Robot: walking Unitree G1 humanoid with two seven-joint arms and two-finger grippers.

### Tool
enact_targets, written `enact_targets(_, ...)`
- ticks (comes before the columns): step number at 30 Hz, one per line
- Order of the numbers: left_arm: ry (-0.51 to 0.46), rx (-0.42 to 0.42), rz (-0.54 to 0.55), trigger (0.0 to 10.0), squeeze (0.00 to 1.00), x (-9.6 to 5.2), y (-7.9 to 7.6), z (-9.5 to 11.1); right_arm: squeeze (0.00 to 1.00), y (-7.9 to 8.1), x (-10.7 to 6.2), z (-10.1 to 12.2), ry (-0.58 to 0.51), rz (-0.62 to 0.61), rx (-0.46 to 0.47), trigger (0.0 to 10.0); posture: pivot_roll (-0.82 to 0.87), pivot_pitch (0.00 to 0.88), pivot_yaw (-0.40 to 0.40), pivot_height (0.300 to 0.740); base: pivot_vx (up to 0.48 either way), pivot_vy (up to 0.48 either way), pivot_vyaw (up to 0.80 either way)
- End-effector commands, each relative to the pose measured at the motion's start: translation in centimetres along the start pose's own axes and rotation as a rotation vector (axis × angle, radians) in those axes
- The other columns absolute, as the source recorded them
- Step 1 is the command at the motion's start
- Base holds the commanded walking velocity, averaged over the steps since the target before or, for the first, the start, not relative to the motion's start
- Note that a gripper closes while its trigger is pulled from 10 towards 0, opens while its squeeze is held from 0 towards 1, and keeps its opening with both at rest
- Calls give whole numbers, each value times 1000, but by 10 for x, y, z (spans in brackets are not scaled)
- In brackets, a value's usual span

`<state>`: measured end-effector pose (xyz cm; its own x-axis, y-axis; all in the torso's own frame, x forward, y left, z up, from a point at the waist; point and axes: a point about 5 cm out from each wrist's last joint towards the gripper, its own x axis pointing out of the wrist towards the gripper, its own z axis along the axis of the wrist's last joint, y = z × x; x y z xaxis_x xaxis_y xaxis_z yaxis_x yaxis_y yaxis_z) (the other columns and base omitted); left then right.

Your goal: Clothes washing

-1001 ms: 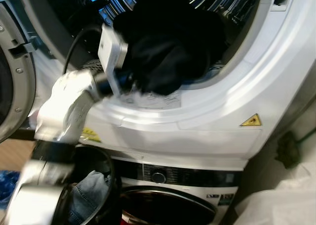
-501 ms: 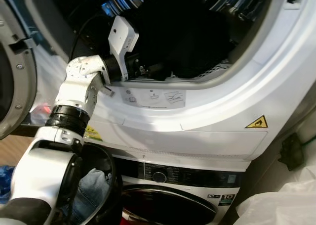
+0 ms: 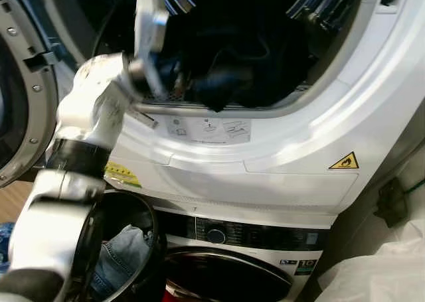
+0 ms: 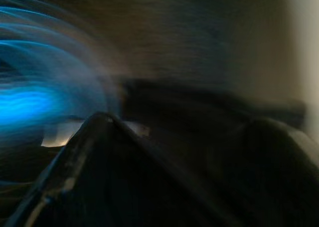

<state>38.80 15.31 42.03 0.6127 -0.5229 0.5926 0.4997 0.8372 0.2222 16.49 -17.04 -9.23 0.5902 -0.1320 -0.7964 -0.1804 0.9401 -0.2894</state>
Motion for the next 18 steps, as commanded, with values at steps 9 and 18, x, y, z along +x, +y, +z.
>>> enact_targets(9, 70, 88, -468, 10000, 0, -17, -49, -26, 0, 2, -1, -5, 21, -4, 25, 10000, 84, 0, 89, 740, 0, 0, 0)
enact_targets(18, -209, 113, -624, 10000, 0, -35, -75, 17, 0, 3, -3, -10, 19, -9, 53, 10000, 74, 0, 92, 740, 0, 0, 0)
